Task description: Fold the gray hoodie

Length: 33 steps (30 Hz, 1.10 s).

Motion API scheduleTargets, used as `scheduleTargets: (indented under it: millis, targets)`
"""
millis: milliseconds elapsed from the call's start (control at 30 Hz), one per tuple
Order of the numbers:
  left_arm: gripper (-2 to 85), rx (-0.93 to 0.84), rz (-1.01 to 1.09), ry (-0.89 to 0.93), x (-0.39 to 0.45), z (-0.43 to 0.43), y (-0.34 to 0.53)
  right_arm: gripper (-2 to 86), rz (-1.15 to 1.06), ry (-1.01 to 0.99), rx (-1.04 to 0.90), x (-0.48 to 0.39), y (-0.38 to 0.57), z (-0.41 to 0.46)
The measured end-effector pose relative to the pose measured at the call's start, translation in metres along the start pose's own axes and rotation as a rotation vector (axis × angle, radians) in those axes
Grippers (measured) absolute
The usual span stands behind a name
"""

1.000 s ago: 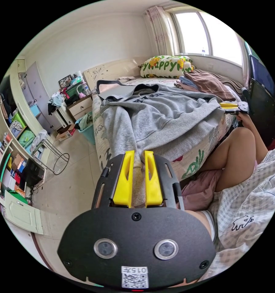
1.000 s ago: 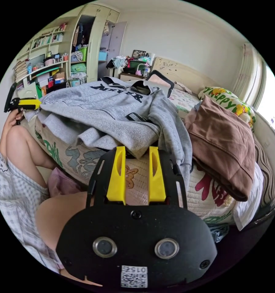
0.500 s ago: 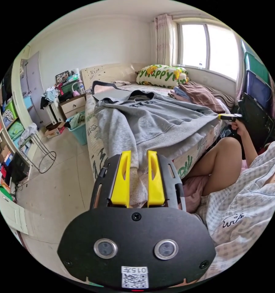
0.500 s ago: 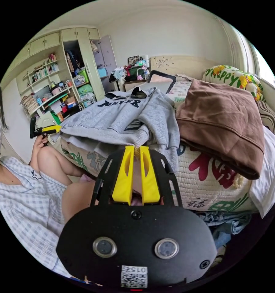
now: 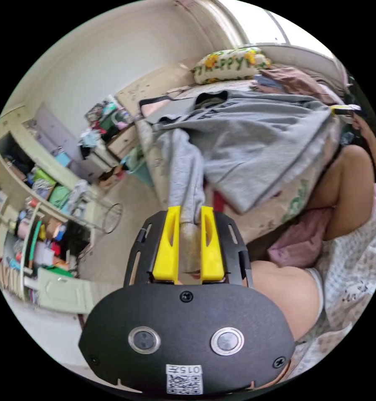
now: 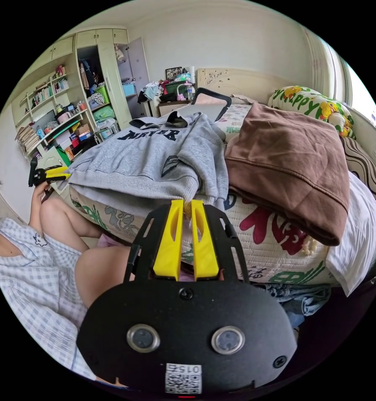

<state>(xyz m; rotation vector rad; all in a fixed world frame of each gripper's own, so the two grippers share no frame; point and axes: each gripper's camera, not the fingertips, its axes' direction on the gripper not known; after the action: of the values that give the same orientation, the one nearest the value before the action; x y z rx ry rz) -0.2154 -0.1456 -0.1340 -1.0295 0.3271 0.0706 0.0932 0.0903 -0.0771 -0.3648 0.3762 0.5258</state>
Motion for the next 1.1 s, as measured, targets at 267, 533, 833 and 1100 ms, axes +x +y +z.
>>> scheduleTargets:
  millis: [267, 533, 833, 1100]
  targets:
    - [7.5, 0.209, 0.056, 0.476, 0.025, -0.035, 0.015, 4.4, 0.016, -0.015, 0.010, 0.001, -0.006, 0.005]
    - [2.9, 0.189, 0.065, 0.421, 0.029, -0.022, 0.009, 4.5, 0.022, -0.037, 0.020, 0.002, -0.018, 0.001]
    - [0.6, 0.238, -0.154, 0.478, -0.018, -0.040, 0.074, 4.5, -0.086, -0.040, -0.100, -0.020, -0.038, 0.006]
    - [-0.1, 0.025, -0.151, 0.410, -0.023, -0.029, 0.076, 5.1, -0.051, -0.163, -0.183, 0.000, -0.050, 0.010]
